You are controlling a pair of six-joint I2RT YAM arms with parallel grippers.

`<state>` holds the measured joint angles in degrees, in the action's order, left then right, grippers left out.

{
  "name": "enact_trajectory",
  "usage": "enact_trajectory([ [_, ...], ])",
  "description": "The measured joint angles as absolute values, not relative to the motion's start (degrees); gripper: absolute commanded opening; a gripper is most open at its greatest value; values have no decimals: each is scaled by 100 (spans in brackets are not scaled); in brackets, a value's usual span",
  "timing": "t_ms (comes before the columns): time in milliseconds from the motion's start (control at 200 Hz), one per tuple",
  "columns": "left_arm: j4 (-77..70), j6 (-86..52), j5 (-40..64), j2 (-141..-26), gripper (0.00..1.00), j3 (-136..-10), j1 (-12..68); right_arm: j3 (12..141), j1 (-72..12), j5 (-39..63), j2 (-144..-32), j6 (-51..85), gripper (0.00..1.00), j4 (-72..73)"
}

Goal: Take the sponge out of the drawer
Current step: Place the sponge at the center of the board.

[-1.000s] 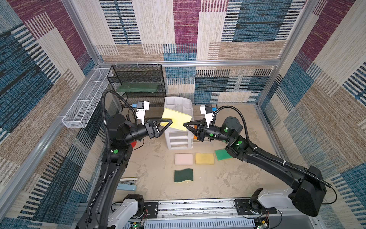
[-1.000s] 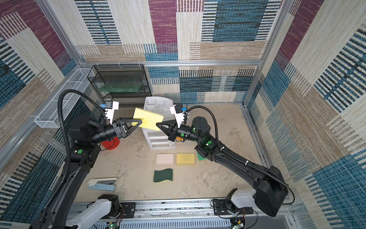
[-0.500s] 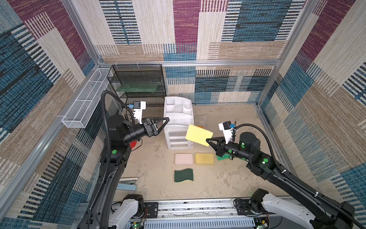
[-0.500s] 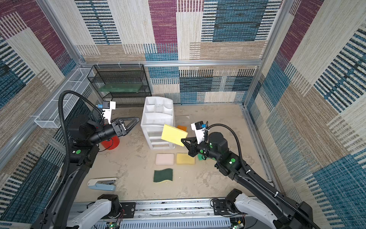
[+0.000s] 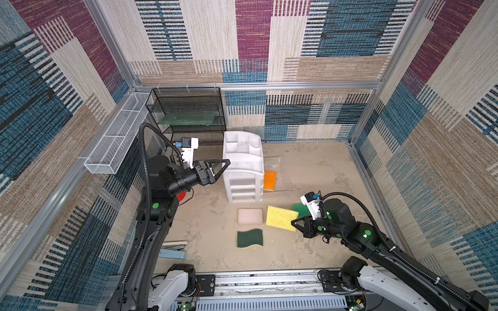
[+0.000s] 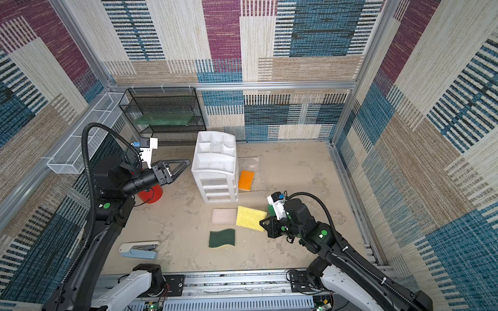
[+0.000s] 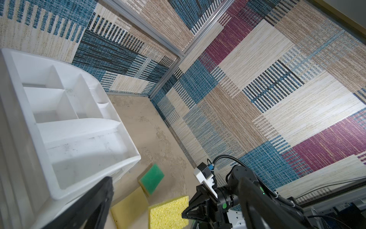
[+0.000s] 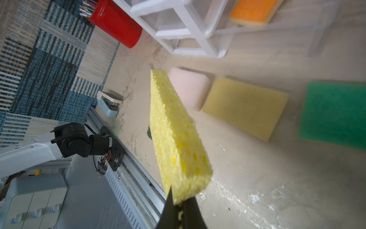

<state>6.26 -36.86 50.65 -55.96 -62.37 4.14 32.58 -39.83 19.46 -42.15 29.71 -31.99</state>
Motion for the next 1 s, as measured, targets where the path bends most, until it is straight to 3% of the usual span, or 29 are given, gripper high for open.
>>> enact_trajectory([
  [501, 797, -3603, 4838, -5583, 100, -6259, 414, 2545, -4215, 2102, -5074, 3103, 0, -3247],
  [996, 838, -3599, 4838, -5513, 100, -6257, 414, 2875, -4230, 1577, -6195, 3144, 0, -3030],
])
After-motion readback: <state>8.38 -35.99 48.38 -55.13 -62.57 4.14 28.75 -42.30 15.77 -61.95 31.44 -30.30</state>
